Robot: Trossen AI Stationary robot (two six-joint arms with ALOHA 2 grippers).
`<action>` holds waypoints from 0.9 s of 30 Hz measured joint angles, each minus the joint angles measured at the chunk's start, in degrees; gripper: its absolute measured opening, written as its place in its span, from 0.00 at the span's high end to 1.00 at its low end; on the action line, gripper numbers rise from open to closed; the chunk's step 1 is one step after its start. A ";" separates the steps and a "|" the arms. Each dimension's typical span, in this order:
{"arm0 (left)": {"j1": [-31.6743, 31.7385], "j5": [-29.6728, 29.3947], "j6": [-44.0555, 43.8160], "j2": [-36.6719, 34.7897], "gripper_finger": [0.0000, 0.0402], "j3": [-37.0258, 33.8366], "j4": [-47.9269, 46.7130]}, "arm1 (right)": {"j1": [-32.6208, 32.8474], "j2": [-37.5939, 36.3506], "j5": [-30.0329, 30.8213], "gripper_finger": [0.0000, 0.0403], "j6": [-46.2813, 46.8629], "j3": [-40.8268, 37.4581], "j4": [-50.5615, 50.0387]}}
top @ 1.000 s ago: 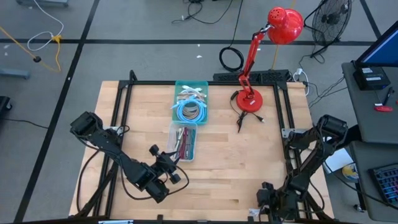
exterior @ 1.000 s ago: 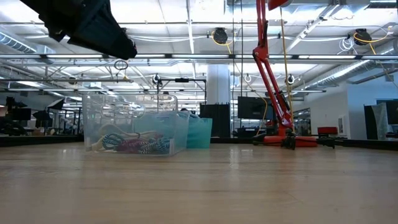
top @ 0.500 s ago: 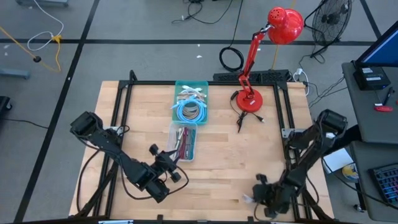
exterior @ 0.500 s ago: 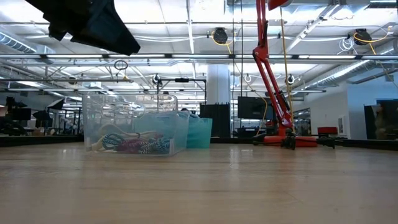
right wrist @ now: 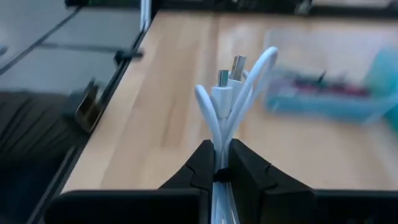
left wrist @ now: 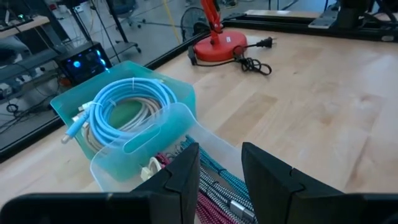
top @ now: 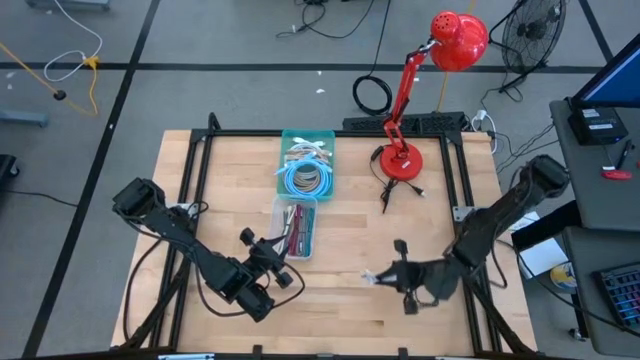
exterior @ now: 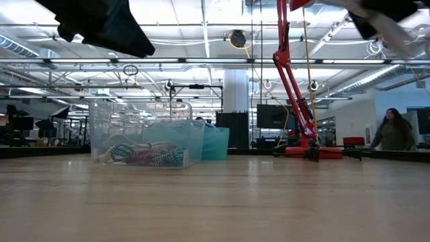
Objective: Pick & Place USB Port
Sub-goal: Put the white tied USB cable into the transparent bin
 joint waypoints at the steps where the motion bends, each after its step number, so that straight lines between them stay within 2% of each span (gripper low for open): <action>1: 0.05 -0.20 0.01 0.00 0.69 0.00 0.00 | -1.05 -0.70 0.02 0.95 -2.11 0.00 1.33; 9: 0.56 -5.72 0.14 0.00 0.69 0.00 -0.01 | -9.69 -4.46 0.00 0.95 -13.89 0.00 9.80; 15: 3.06 -11.92 1.45 -1.89 0.69 0.00 -0.02 | -15.72 -4.49 -0.61 0.95 -23.85 0.09 22.50; 20: 6.21 -13.71 8.27 -4.68 0.69 0.00 0.17 | -20.03 -4.48 -4.37 0.95 -27.48 0.15 28.30; 27: 12.25 -15.47 18.70 -9.99 0.69 0.00 0.35 | -23.33 -4.49 -9.74 0.94 -29.40 2.54 28.46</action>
